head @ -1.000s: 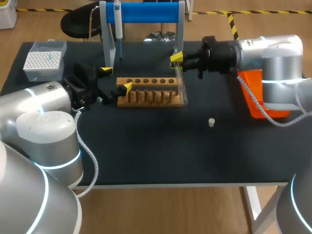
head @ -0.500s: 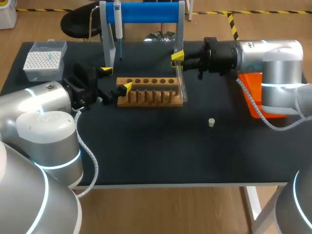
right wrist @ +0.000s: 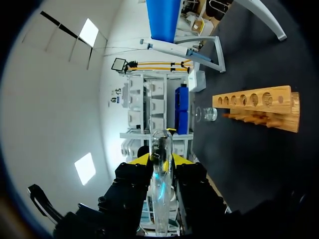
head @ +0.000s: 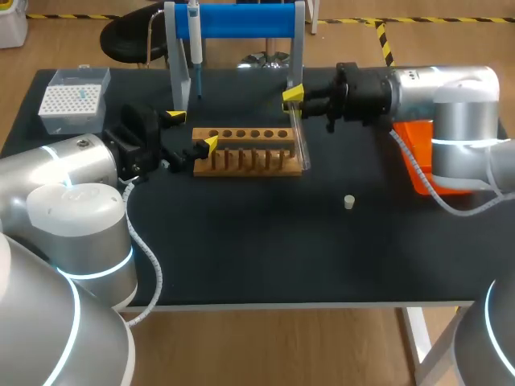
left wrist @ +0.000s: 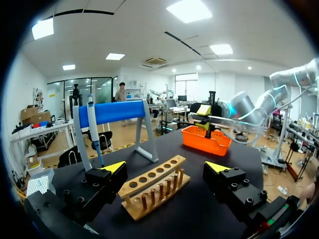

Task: Invert the test tube, pick up the pipette, mount the tip to pipette, aspirate from beaker and dispense into the tube, eject the tip, return the pipette, and cap with the stopper.

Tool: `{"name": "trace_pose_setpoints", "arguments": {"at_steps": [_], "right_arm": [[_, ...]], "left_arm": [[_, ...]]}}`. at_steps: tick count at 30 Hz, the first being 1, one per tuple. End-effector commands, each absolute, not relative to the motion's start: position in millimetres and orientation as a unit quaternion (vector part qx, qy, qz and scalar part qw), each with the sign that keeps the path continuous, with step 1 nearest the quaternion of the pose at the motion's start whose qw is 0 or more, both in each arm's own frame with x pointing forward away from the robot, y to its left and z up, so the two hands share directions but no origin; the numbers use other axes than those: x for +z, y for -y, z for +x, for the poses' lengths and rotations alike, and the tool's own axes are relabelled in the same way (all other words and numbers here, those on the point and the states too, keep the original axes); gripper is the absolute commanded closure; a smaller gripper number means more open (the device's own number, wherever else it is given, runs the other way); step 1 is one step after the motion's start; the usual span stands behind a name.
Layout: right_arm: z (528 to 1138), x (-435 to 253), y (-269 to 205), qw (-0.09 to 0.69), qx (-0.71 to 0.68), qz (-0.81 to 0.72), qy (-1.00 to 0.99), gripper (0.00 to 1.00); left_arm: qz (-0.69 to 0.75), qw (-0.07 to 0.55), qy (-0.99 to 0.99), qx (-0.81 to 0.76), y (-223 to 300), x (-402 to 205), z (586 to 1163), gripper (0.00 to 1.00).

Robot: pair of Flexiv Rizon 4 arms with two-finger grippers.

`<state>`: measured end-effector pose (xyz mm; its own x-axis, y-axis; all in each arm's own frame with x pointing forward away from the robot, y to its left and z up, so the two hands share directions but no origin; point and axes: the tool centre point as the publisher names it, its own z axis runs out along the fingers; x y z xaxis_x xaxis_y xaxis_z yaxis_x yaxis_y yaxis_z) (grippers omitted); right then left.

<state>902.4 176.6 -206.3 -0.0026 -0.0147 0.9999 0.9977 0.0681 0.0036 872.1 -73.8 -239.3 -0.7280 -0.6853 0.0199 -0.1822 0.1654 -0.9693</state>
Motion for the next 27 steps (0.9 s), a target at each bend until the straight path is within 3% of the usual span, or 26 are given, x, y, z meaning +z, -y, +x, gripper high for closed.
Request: {"name": "trace_pose_setpoints", "arguments": {"at_steps": [1,15,24,27], "right_arm": [[902,-205,-175,0.519,-0.487,-0.479,0.514,1.00],[902,-205,-175,0.519,-0.487,-0.479,0.514,1.00],[902,-205,-175,0.519,-0.487,-0.479,0.514,1.00],[902,-205,-175,0.519,-0.487,-0.479,0.514,1.00]], "left_arm": [[-0.296,0.219,-0.730,-0.576,74,-241,873,0.00],[-0.296,0.219,-0.730,-0.576,74,-241,873,0.00],[0.050,0.310,-0.683,-0.660,90,-205,855,0.00],[0.047,0.315,-0.680,-0.661,88,-201,855,0.00]]}}
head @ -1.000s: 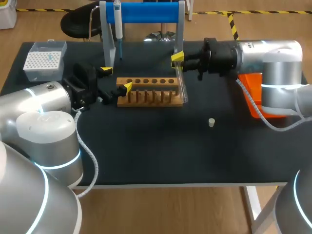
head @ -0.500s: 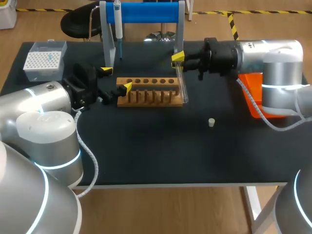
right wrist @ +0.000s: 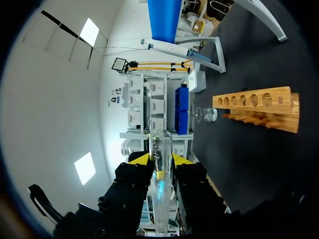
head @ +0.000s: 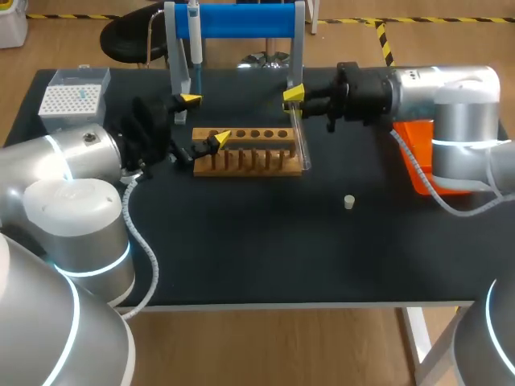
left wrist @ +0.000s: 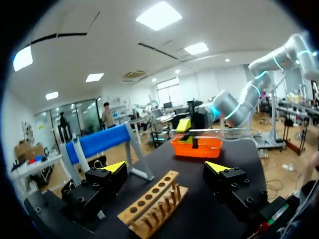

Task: Invert the test tube, pick up the pipette, mount the tip to pipette, aspirate from beaker and dispense into the tube, eject the tip, return the pipette, and cap with the stopper.

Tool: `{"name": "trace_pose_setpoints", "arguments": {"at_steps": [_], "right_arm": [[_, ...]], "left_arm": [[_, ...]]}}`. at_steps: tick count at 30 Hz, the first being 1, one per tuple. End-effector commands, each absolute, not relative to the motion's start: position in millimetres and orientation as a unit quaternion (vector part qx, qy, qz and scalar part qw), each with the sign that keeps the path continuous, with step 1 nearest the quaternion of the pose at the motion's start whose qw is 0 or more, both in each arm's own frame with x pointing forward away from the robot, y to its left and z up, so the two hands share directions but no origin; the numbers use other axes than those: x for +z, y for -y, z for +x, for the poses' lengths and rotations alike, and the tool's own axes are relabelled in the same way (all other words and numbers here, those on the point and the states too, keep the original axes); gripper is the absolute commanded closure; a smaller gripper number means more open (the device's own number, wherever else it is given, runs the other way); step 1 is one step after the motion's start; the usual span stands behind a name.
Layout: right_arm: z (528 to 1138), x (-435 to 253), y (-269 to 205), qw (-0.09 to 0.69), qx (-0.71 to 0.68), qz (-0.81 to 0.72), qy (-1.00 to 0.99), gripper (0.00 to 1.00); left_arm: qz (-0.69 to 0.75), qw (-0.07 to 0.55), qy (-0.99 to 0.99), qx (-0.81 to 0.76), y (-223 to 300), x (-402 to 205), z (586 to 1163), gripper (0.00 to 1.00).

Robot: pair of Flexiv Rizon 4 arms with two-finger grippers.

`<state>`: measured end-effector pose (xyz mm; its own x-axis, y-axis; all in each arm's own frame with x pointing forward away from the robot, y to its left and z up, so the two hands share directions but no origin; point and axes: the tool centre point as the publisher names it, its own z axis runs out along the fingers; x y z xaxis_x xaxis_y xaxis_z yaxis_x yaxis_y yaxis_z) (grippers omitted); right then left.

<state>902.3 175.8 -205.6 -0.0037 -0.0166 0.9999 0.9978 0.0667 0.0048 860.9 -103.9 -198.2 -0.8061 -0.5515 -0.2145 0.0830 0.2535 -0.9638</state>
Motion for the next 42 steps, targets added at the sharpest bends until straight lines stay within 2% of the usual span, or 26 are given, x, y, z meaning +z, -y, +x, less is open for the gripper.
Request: {"name": "trace_pose_setpoints", "arguments": {"at_steps": [1,9,15,21,27,31,42], "right_arm": [[902,-205,-175,0.519,-0.487,-0.479,0.514,1.00],[902,-205,-175,0.519,-0.487,-0.479,0.514,1.00],[902,-205,-175,0.519,-0.487,-0.479,0.514,1.00],[902,-205,-175,0.519,-0.487,-0.479,0.514,1.00],[902,-205,-175,0.519,-0.487,-0.479,0.514,1.00],[902,-205,-175,0.519,-0.487,-0.479,0.514,1.00],[902,-205,-175,0.519,-0.487,-0.479,0.514,1.00]], "left_arm": [[0.047,0.315,-0.680,-0.661,88,-201,855,0.00],[0.047,0.315,-0.680,-0.661,88,-201,855,0.00],[0.242,0.435,-0.637,-0.589,97,-192,849,0.00],[0.377,0.486,-0.586,-0.527,107,-194,839,0.00],[0.436,0.506,-0.553,-0.498,110,-189,834,0.00],[0.469,0.493,-0.569,-0.462,119,-186,835,0.00],[0.471,0.480,-0.556,-0.488,154,-195,835,0.00]]}}
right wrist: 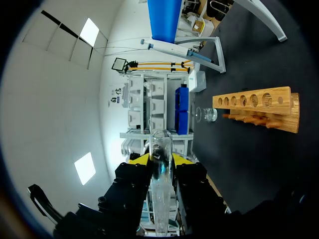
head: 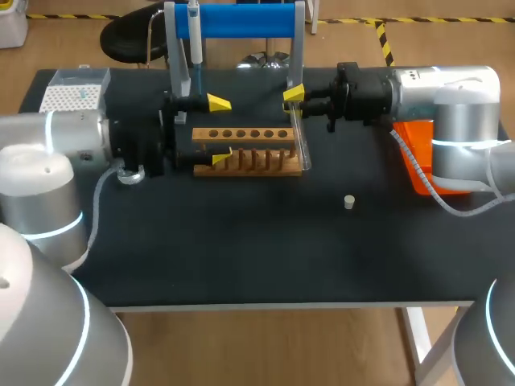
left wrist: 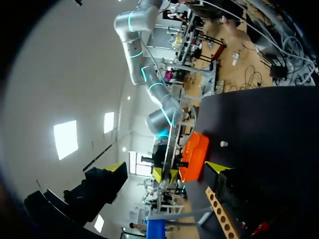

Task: Invert the test tube, pick up the pipette, mount the tip to pipette, aspirate from beaker and dispense into the tube, eject the tip, return the pipette, and cap with the stopper.

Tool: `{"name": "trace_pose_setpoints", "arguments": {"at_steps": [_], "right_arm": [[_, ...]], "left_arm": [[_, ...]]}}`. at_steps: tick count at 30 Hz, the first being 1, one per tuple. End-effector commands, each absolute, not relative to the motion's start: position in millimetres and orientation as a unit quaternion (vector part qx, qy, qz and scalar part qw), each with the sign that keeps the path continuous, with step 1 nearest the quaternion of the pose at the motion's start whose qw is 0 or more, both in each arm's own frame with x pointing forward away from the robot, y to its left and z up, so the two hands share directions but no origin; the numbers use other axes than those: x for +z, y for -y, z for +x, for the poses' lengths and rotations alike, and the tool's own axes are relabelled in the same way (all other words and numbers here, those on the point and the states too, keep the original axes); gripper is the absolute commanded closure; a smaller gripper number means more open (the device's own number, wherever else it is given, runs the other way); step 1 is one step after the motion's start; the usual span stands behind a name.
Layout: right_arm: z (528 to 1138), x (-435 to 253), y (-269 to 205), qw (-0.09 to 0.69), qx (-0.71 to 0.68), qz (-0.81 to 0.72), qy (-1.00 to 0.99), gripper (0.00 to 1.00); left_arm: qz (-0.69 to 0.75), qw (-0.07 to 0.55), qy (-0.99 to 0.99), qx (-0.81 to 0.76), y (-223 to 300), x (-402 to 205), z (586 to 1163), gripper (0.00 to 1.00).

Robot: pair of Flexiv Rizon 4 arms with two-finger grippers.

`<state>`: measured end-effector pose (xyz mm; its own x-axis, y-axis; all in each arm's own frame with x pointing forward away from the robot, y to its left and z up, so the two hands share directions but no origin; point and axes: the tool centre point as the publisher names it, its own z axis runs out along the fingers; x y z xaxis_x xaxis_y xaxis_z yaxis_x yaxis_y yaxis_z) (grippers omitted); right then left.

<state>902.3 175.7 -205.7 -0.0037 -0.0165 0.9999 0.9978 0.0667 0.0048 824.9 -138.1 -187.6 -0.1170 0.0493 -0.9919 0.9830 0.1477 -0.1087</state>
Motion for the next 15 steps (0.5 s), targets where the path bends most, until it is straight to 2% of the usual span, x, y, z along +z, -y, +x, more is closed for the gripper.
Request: {"name": "trace_pose_setpoints", "arguments": {"at_steps": [1,15], "right_arm": [[902,-205,-175,0.519,-0.487,-0.479,0.514,1.00],[902,-205,-175,0.519,-0.487,-0.479,0.514,1.00]], "left_arm": [[0.472,0.479,-0.554,-0.491,158,-197,834,0.00],[0.466,0.526,-0.534,-0.469,194,-205,811,0.00]]}}
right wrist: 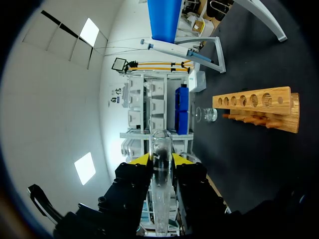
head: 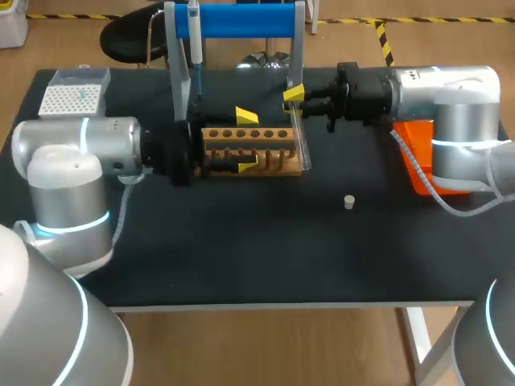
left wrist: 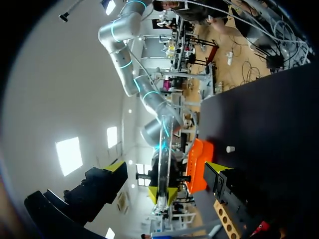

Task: Invert the test tube, pick up the pipette, mount the tip to pipette, aspirate from beaker and dispense into the tube, eject the tip, return the pipette, and cap with the stopper.

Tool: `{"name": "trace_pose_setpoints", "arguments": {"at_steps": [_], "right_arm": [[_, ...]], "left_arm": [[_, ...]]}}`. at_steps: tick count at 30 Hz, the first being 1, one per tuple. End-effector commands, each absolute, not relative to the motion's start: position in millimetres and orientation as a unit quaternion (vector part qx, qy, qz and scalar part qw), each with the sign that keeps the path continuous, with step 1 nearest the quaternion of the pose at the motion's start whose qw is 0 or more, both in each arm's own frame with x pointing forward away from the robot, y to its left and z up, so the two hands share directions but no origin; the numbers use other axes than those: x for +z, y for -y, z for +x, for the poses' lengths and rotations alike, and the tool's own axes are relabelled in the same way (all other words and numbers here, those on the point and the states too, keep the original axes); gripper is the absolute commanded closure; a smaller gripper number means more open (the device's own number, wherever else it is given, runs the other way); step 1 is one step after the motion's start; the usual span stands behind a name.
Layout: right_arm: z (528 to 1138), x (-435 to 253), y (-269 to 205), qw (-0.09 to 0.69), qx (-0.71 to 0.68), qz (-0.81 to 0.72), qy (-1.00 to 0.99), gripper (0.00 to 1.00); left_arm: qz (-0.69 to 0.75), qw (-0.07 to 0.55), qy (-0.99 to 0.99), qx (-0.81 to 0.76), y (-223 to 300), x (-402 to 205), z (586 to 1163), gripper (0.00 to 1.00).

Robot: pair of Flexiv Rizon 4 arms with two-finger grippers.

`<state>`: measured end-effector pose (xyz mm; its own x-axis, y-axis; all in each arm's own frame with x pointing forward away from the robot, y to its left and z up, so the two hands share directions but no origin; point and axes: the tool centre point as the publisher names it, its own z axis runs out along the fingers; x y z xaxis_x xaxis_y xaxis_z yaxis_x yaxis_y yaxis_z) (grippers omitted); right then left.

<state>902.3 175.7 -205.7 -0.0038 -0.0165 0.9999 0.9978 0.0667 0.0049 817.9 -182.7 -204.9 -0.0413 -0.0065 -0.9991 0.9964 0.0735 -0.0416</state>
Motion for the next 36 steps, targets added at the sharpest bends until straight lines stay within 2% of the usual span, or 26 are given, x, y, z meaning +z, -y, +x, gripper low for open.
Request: {"name": "trace_pose_setpoints", "arguments": {"at_steps": [1,14,36], "right_arm": [[902,-205,-175,0.519,-0.487,-0.479,0.514,1.00],[902,-205,-175,0.519,-0.487,-0.479,0.514,1.00],[902,-205,-175,0.519,-0.487,-0.479,0.514,1.00]], "left_arm": [[0.472,0.528,-0.534,-0.462,197,-204,810,0.00],[0.494,0.535,-0.499,-0.469,233,-194,807,0.00],[0.514,0.506,-0.483,-0.496,269,-199,815,0.00]]}}
